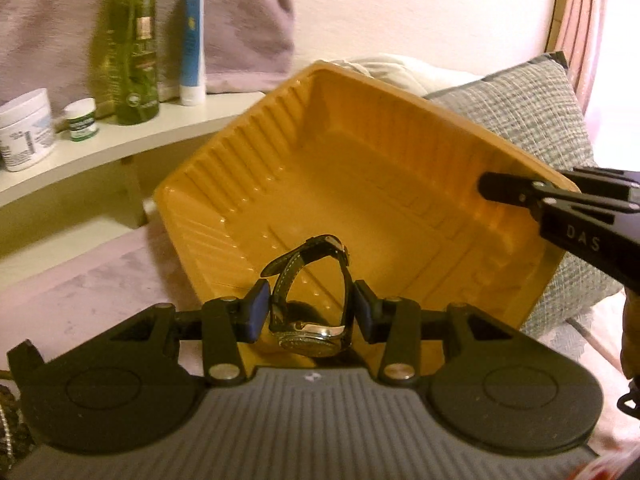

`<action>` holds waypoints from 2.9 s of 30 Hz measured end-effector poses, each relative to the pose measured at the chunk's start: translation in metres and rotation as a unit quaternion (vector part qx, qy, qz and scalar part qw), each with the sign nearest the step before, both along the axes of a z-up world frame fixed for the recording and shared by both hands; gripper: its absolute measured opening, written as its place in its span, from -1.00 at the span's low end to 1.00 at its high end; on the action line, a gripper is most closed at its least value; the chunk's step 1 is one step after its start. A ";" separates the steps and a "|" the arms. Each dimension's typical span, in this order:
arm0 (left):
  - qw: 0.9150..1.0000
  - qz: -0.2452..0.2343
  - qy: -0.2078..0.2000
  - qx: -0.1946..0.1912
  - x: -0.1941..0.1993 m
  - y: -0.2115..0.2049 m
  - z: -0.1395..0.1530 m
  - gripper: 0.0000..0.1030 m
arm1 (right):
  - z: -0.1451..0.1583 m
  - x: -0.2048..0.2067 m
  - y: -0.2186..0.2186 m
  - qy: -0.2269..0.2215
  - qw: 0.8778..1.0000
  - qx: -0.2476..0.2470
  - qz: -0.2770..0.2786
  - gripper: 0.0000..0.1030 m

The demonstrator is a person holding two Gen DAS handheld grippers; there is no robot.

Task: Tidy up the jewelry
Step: 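Carry the wristwatch into the orange tray and open the left tool, then grasp the black rectangular piece with the left tool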

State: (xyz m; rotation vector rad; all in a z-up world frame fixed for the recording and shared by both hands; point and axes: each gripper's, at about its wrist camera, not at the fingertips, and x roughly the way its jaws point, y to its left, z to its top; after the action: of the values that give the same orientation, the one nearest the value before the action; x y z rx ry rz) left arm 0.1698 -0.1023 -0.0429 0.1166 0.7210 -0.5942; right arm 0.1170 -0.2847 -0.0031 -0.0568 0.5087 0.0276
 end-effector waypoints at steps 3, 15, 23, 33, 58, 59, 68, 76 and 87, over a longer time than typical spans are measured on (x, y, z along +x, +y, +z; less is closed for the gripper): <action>1.000 -0.002 0.004 -0.001 -0.001 -0.004 -0.002 -0.15 | 0.000 0.000 0.000 0.000 1.000 0.000 -0.001 -0.89; 0.998 0.060 -0.020 -0.015 -0.025 0.036 0.009 -0.03 | 0.000 -0.001 0.001 0.001 1.000 0.001 -0.002 -0.89; 0.985 0.171 -0.020 0.012 -0.032 0.110 0.006 -0.03 | 0.000 -0.002 0.002 0.002 1.000 0.001 -0.004 -0.89; 0.969 0.245 -0.004 0.037 -0.008 0.159 -0.008 -0.08 | 0.000 -0.002 0.002 0.003 1.000 -0.002 -0.006 -0.89; 0.969 0.248 0.011 0.005 0.027 0.162 -0.002 -0.65 | -0.002 0.003 0.000 0.003 1.000 -0.008 -0.003 -0.89; 0.969 0.247 0.007 0.004 0.026 0.162 0.002 -0.65 | -0.002 0.003 -0.001 0.002 1.000 -0.008 -0.003 -0.89; 0.970 0.241 -0.012 0.005 0.027 0.164 0.018 -0.65 | -0.001 0.000 0.002 -0.001 1.000 -0.007 -0.002 -0.89; 0.979 0.201 -0.017 -0.008 0.019 0.138 0.033 -0.65 | 0.000 -0.002 0.004 -0.002 1.000 -0.006 -0.003 -0.89; 0.994 0.091 -0.009 -0.051 0.009 0.056 0.040 -0.65 | 0.000 -0.001 0.005 -0.002 1.000 -0.003 -0.005 -0.89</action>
State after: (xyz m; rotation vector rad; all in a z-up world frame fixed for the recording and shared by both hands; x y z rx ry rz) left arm 0.1792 -0.0463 -0.0027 -0.0387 0.6745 -0.4531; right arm 0.1158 -0.2801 -0.0030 -0.0601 0.5057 0.0156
